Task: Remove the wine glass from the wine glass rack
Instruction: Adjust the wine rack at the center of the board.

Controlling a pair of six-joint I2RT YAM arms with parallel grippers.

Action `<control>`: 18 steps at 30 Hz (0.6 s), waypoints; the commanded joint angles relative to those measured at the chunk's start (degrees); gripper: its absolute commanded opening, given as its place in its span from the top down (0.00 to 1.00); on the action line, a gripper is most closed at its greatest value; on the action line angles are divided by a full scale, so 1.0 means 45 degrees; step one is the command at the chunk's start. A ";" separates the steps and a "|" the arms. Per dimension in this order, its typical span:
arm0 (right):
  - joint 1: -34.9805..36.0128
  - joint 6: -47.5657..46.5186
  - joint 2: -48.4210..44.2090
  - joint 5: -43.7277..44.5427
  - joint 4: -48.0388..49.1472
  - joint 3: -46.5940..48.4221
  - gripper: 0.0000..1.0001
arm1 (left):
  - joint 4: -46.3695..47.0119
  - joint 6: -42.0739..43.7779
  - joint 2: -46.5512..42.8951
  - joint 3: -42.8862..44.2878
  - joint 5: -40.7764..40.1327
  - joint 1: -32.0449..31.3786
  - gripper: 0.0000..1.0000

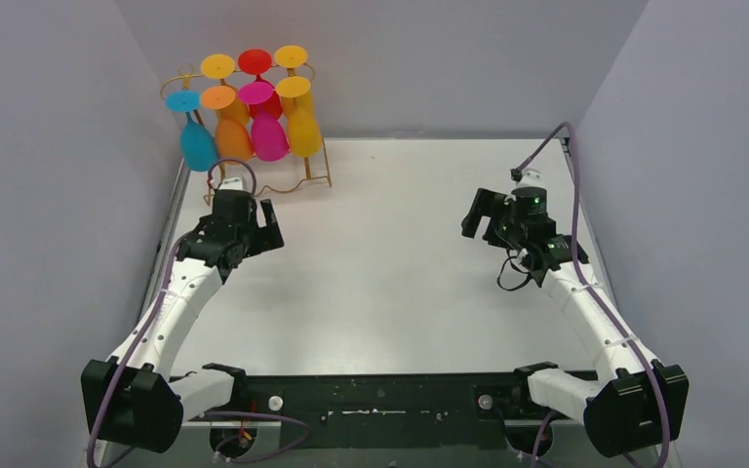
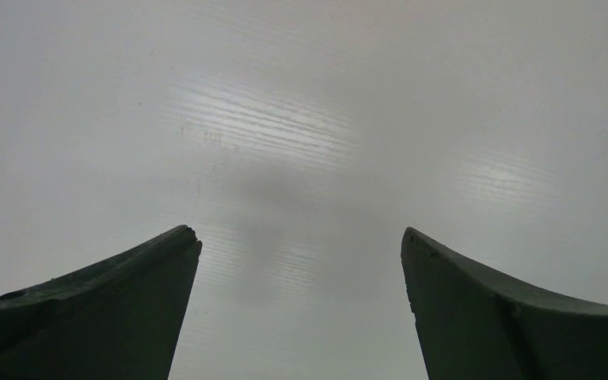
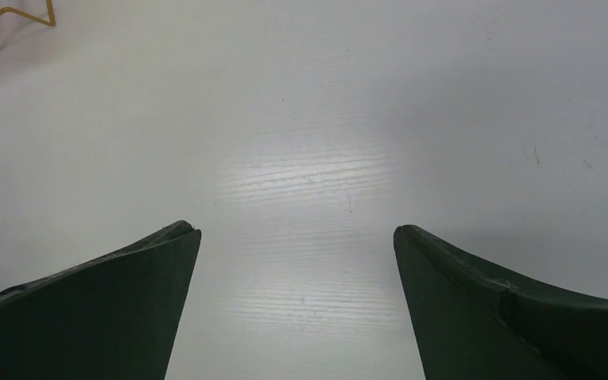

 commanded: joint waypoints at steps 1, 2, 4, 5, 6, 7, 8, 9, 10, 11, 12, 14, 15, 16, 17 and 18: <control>0.0067 0.0405 0.0157 -0.0576 0.0963 0.0187 0.00 | 0.0914 -0.0328 -0.0602 -0.0137 0.0150 0.0522 0.03; 0.0076 0.0353 0.0190 -0.0791 0.1054 0.0178 0.00 | 0.1240 -0.0288 -0.0708 -0.0297 0.0276 0.0678 0.03; 0.0066 0.0269 0.0162 -0.1415 0.1407 0.0028 0.00 | 0.1969 -0.0072 -0.0865 -0.0596 0.0419 0.0790 0.03; 0.0080 0.0267 0.0088 -0.1680 0.1654 -0.0110 0.00 | 0.2383 0.0178 -0.0933 -0.0730 0.0522 0.0800 0.03; 0.0067 0.0267 0.0043 -0.1964 0.1907 -0.0279 0.00 | 0.2903 0.0505 -0.0964 -0.0876 0.0706 0.0794 0.03; 0.0078 0.0308 -0.0019 -0.2119 0.2149 -0.0424 0.00 | 0.3415 0.0963 -0.0990 -0.1046 0.0946 0.0793 0.03; 0.0077 0.0384 -0.0078 -0.2202 0.2313 -0.0564 0.00 | 0.4028 0.1440 -0.1010 -0.1243 0.1211 0.0795 0.03; 0.0072 0.0457 -0.0122 -0.2237 0.2426 -0.0693 0.00 | 0.4666 0.1976 -0.1040 -0.1448 0.1434 0.0795 0.03; 0.0081 0.0571 -0.0162 -0.2217 0.2492 -0.0742 0.00 | 0.5274 0.2509 -0.1075 -0.1623 0.1513 0.0788 0.03; 0.0075 0.0639 -0.0194 -0.2188 0.2537 -0.0799 0.00 | 0.5847 0.2769 -0.1089 -0.1776 0.1494 0.0782 0.02; 0.0067 0.0672 -0.0244 -0.2167 0.2567 -0.0841 0.00 | 0.6320 0.2975 -0.1093 -0.1879 0.1318 0.0804 0.02; 0.0066 0.0681 -0.0419 -0.2193 0.2610 -0.0953 0.00 | 0.7602 0.3841 -0.1073 -0.2152 0.1215 0.0807 0.03; 0.0066 0.0663 -0.0514 -0.2202 0.2639 -0.1024 0.00 | 0.8404 0.4478 -0.1035 -0.2355 0.1393 0.0809 0.03; 0.0075 0.0599 -0.0626 -0.2193 0.2706 -0.1132 0.00 | 0.9166 0.5010 -0.0977 -0.2578 0.1496 0.0797 0.03; 0.0067 0.0550 -0.0728 -0.2175 0.2824 -0.1249 0.00 | 1.0055 0.5542 -0.0864 -0.2748 0.1538 0.0803 0.03; 0.0051 0.0524 -0.0831 -0.2109 0.2876 -0.1324 0.00 | 1.0537 0.6114 -0.0697 -0.2832 0.1729 0.0799 0.03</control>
